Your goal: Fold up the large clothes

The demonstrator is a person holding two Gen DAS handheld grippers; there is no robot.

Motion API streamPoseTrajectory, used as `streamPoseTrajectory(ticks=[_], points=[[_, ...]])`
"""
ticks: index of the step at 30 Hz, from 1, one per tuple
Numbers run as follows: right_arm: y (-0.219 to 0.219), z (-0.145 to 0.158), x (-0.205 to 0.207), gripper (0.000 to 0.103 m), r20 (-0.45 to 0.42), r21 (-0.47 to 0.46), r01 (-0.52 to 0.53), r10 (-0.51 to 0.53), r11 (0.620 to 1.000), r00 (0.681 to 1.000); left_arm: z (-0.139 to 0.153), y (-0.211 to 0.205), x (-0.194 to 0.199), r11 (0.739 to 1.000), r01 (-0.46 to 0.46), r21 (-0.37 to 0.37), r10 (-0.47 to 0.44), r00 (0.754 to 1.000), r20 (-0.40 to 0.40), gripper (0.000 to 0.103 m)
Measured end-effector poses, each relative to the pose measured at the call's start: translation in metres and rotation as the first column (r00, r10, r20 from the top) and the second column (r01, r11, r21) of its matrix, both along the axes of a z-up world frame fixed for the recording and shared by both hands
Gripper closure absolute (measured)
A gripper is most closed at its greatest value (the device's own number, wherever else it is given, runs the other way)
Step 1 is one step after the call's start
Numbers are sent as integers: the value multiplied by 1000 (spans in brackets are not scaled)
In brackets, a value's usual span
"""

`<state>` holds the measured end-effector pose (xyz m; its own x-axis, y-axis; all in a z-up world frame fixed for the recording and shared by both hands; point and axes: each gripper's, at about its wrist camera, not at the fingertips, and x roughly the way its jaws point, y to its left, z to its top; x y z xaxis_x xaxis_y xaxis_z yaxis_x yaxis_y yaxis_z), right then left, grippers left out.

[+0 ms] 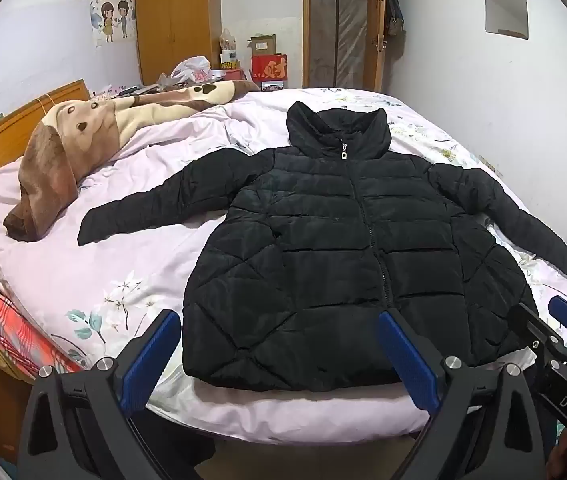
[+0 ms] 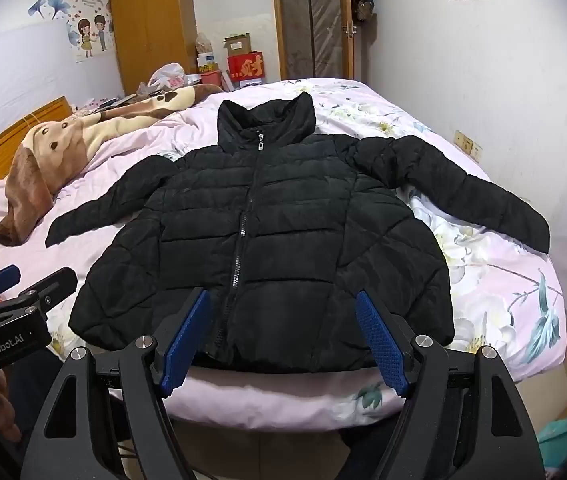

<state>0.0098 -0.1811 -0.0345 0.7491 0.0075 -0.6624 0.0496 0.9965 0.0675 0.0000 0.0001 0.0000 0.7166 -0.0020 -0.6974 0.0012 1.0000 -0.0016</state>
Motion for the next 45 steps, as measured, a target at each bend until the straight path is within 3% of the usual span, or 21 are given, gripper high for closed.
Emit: streamPoseTrajectory(ticks=[10,16,23,45], points=[[-1,-7,5,28,0,1,14,-14,1000,1000,-8,1,6,1000,15,-19,-16,999,-37,3],[0,-7,2,28,6,2,24,-24,1000,1000,-16,14,12,996,-14,-94,6,997,-82,3],[-3,-3,8,28,1,5,34,-34,999,999,-13,15,11,998,-41,-46,38,997,-61,3],[-2,7,8,28,12,-14,41,-41,999,999,-1,11,4,998,-22,-54,20,999,-37,3]])
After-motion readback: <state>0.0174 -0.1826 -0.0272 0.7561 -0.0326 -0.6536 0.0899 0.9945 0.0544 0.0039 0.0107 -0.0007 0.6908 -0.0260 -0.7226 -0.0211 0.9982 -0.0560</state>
